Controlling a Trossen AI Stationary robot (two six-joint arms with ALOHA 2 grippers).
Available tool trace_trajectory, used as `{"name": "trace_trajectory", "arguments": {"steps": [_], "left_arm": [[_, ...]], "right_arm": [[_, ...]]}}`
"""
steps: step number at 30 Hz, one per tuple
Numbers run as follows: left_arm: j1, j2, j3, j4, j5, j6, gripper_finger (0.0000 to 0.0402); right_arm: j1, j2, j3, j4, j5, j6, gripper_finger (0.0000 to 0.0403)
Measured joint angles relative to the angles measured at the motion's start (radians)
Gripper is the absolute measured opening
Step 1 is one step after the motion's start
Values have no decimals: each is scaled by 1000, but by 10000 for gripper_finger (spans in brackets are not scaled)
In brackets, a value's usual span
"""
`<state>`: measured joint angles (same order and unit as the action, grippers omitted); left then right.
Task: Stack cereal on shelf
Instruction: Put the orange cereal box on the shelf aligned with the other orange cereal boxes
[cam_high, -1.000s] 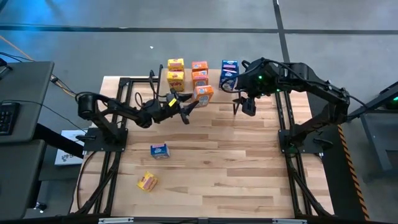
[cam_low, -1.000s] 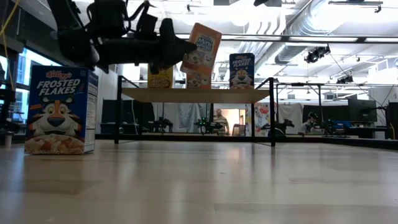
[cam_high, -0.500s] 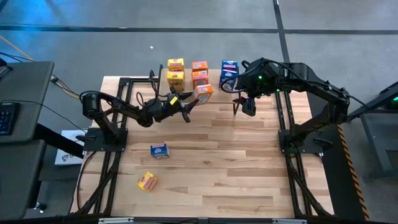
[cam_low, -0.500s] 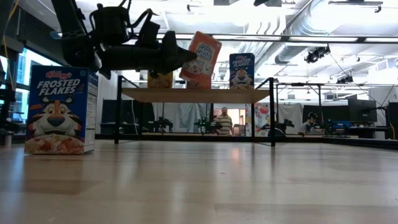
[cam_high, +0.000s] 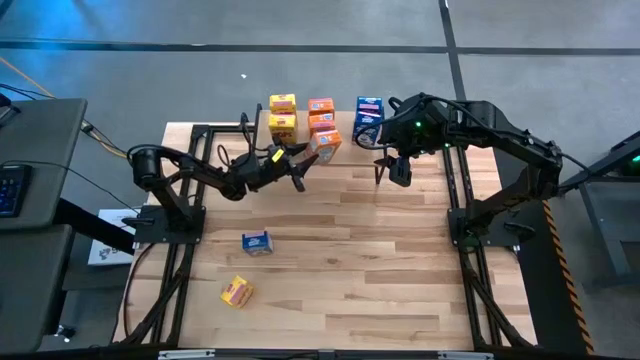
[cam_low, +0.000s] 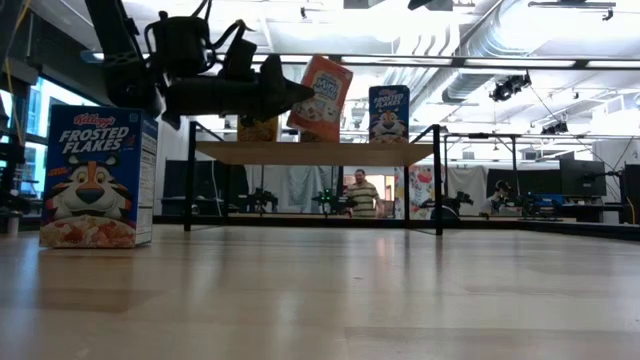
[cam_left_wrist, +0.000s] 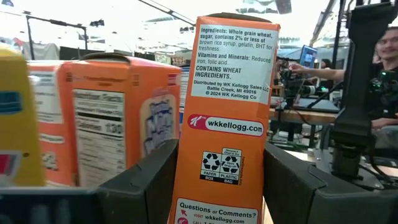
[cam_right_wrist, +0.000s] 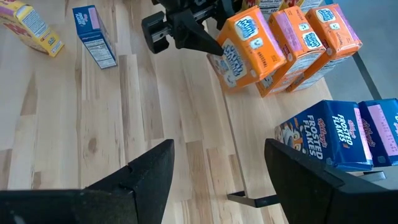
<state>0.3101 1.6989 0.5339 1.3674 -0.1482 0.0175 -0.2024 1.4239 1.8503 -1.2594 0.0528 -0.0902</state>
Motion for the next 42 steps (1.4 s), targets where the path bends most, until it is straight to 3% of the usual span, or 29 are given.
{"name": "trace_trajectory", "arguments": {"steps": [8,27,42], "left_arm": [[10,0,43,-41,39,5,193],[-3,0,42,-87,-82,-13,193],[-3,-2,42,-97,-79,-25,193]], "right_arm": [[0,0,0,0,0,1,243],[0,0,0,0,0,-7,243],[0,0,0,0,0,-4,243]]}}
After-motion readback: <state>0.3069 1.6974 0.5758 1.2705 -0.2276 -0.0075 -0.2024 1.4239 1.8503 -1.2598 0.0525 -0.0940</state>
